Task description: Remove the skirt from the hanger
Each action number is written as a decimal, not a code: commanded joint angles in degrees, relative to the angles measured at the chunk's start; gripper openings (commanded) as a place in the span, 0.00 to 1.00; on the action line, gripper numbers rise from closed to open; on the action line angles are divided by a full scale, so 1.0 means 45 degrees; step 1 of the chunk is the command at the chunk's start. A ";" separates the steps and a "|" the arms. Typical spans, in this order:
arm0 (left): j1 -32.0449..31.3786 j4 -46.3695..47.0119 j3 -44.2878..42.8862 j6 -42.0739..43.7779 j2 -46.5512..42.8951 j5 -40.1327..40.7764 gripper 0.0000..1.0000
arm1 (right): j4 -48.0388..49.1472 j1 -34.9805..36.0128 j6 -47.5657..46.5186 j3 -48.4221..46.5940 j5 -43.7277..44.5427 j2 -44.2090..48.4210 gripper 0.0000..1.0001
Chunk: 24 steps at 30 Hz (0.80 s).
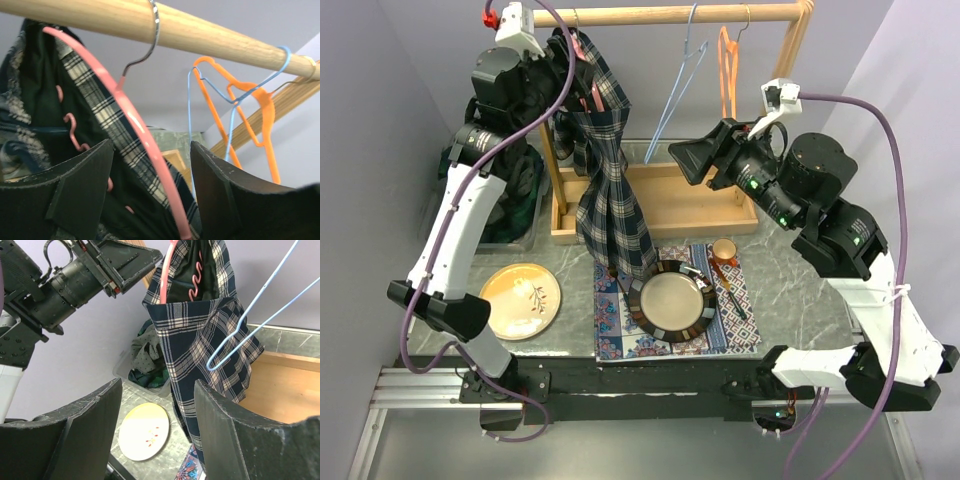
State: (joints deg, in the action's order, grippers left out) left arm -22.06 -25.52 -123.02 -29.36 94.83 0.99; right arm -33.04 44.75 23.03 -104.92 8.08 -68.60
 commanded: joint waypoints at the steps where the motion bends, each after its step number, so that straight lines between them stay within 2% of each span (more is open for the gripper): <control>1: 0.0059 0.1197 0.0070 -0.0427 0.0158 -0.0592 0.67 | 0.0720 0.0094 -0.0176 0.0191 0.0002 0.0341 0.66; 14: 0.0157 0.1060 -0.0261 -0.0779 0.1057 -0.0806 0.62 | 0.0896 0.0075 -0.0292 0.0406 0.0041 0.0732 0.67; 16: 0.0157 0.1488 0.0188 -0.0740 0.0940 -0.1157 0.56 | 0.0877 0.0094 -0.0331 0.0387 0.0041 0.0693 0.66; 17: 0.0157 0.1626 0.0306 -0.0740 0.0901 -0.1275 0.46 | 0.0877 0.0094 -0.0390 0.0387 0.0041 0.0693 0.66; 19: 0.0138 0.1880 0.0521 -0.0721 0.0706 -0.1607 0.38 | 0.0896 0.0094 -0.0449 0.0426 0.0099 0.0693 0.66; 20: 0.0157 0.2172 0.0560 -0.0721 0.0627 -0.1743 0.28 | 0.0916 0.0094 -0.0488 0.0445 0.0100 0.0693 0.66; 22: 0.0176 0.2369 0.0483 -0.0701 0.0490 -0.1977 0.17 | 0.0916 0.0094 -0.0507 0.0407 0.0080 0.0654 0.66; 23: 0.0177 0.2409 0.0347 -0.0701 0.0490 -0.2037 0.06 | 0.0974 0.0075 -0.0508 0.0406 0.0061 0.0615 0.66; 24: 0.0196 0.2409 -0.0041 -0.0701 0.0529 -0.2134 0.02 | 0.1013 0.0094 -0.0508 0.0406 0.0061 0.0615 0.66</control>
State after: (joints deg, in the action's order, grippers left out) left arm -21.37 -20.03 -120.44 -34.06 99.92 -4.56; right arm -31.64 44.75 21.96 -103.39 8.05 -66.52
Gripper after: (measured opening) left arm 0.129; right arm 0.662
